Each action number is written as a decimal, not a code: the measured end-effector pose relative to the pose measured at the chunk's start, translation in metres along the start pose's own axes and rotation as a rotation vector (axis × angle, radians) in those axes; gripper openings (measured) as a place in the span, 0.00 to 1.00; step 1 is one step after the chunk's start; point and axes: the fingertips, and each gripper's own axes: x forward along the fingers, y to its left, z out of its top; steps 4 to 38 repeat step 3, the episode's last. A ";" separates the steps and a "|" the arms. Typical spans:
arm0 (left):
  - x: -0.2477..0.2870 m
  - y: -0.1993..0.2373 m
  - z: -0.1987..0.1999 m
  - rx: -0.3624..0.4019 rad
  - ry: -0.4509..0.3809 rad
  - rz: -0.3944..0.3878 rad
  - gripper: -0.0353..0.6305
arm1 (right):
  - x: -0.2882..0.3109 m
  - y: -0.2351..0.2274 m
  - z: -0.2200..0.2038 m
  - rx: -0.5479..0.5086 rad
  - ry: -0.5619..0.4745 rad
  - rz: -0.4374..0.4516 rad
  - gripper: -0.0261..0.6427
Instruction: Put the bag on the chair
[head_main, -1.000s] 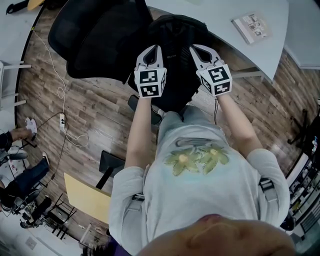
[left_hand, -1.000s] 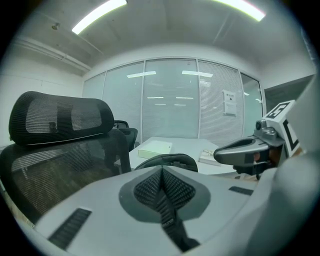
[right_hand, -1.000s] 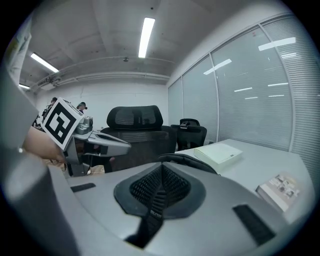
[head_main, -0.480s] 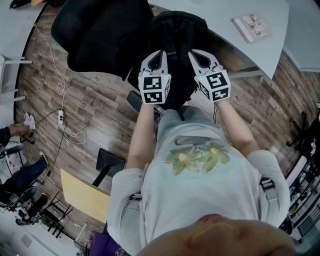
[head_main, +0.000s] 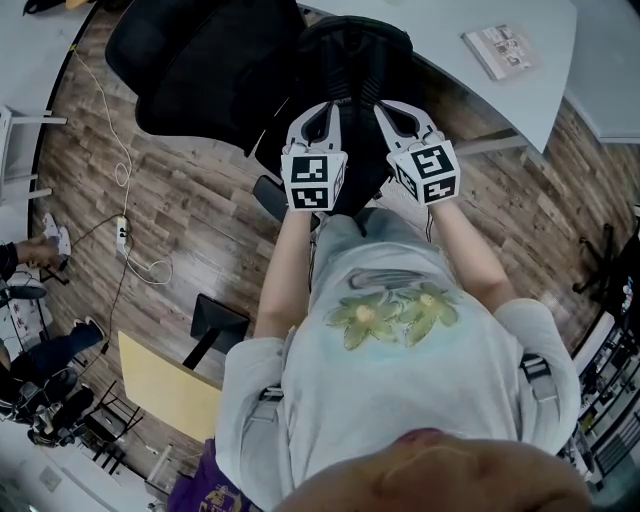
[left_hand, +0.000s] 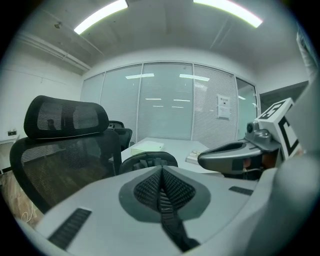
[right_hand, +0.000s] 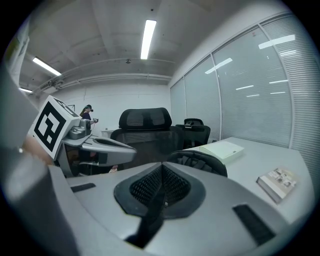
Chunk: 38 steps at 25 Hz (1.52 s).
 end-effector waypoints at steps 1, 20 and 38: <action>-0.002 -0.002 0.000 -0.001 -0.001 0.000 0.08 | -0.002 0.002 -0.001 0.000 0.000 0.001 0.05; -0.007 -0.005 -0.001 0.000 -0.001 0.000 0.08 | -0.005 0.005 -0.002 -0.001 0.000 0.005 0.05; -0.007 -0.005 -0.001 0.000 -0.001 0.000 0.08 | -0.005 0.005 -0.002 -0.001 0.000 0.005 0.05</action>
